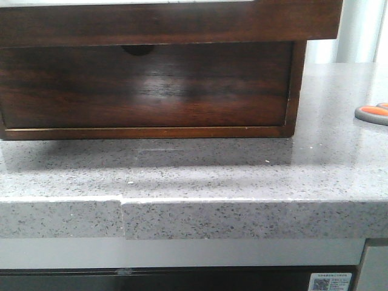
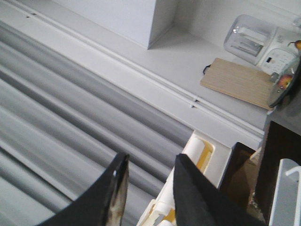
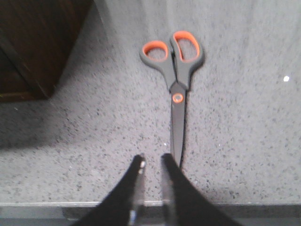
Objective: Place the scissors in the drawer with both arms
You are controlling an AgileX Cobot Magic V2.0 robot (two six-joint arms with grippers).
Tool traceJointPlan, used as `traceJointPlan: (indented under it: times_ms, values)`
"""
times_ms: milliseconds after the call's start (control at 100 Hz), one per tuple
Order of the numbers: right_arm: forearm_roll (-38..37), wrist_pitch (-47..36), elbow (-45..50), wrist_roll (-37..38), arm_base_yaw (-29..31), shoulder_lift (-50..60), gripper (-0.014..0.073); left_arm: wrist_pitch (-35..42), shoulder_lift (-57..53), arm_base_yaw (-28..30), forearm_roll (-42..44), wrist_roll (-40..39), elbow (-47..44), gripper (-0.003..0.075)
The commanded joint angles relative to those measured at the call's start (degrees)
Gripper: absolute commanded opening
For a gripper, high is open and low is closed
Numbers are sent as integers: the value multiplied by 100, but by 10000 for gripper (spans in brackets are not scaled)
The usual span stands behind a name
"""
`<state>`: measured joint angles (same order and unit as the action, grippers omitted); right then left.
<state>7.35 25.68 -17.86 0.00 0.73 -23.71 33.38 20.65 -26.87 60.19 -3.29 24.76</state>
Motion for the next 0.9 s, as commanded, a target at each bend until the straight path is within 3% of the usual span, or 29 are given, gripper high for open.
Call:
traceJointPlan:
  times_ms: [0,100,200,740,890]
  values:
    - [-57,-532,-251,0,-13,-386,149,-178,-289,-47,-316,-260,155,226]
    - [-62,-444,-493,0,-13,-857,305,-359,-599,-47,-303,-260,155,226]
    - [-244,-190,-865,0,-13,-1416,379,-482,-806,-47,-303,-260,155,226]
    - [-665,1375,-2905,0,-13,-3520,379,-580,-861,-47,-303,-269,155,225]
    - [-665,1924,-3476,0,-13,-4153,379,-580,-861,-47,-303,-758,155,225]
